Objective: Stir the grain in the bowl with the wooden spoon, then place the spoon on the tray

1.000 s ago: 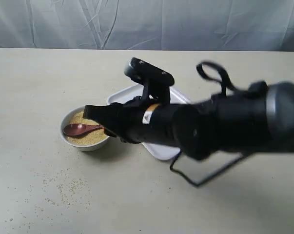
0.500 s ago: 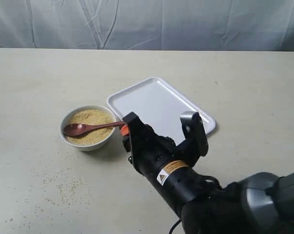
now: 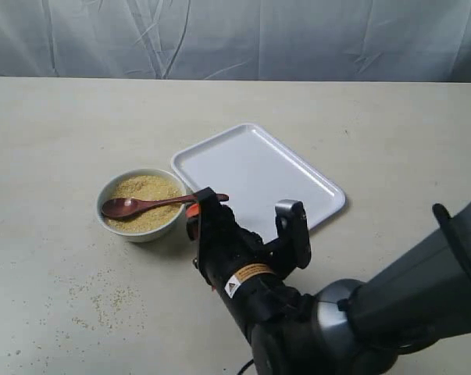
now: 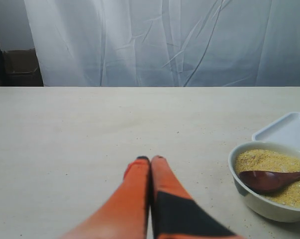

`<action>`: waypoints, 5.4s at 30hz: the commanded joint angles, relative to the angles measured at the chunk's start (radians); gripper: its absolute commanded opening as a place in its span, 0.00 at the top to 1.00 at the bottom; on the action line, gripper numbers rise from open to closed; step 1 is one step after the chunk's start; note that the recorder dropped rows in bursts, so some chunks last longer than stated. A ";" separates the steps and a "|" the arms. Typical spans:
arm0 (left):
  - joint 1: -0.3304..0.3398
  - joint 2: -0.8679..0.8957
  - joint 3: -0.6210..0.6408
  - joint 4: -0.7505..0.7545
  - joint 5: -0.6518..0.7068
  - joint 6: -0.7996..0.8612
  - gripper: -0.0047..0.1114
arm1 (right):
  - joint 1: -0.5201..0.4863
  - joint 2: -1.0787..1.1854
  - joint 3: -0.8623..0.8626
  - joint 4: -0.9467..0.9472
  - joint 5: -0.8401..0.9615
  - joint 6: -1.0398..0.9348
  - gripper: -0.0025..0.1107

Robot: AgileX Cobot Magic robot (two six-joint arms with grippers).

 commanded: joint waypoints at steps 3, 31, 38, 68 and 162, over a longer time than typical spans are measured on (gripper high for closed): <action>0.000 -0.005 0.003 0.002 -0.013 -0.001 0.96 | -0.004 0.073 -0.096 0.077 -0.013 -0.008 0.53; 0.000 -0.005 0.003 0.002 -0.015 -0.001 0.96 | -0.112 0.203 -0.161 -0.020 -0.079 -0.007 0.60; 0.000 -0.005 0.003 0.002 -0.015 -0.001 0.96 | -0.112 0.212 -0.161 -0.020 -0.079 -0.009 0.88; 0.000 -0.005 0.003 0.005 -0.015 -0.001 0.96 | -0.112 -0.209 -0.188 -0.036 -0.002 -1.417 0.98; 0.000 -0.005 0.003 0.005 -0.023 -0.001 0.96 | -0.122 -0.032 -0.320 -0.039 0.202 -1.532 0.98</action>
